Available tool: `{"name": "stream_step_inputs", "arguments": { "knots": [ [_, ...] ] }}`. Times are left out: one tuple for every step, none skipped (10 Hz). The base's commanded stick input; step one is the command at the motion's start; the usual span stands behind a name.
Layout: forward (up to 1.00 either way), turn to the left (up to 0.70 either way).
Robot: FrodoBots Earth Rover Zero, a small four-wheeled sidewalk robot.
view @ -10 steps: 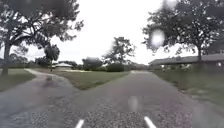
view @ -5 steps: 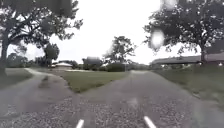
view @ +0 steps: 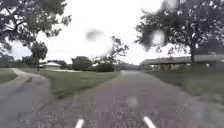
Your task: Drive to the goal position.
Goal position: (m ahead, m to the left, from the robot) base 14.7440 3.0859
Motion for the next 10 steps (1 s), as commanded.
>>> {"name": "stream_step_inputs", "arguments": {
  "knots": [
    [0.70, 0.00],
    [0.70, 0.00],
    [0.70, 0.00],
    [0.70, 0.00],
    [0.70, 0.00],
    [0.70, 0.00],
    [0.70, 0.00],
    [0.70, 0.00],
    [0.70, 0.00],
    [0.70, 0.00]
  ]
}}
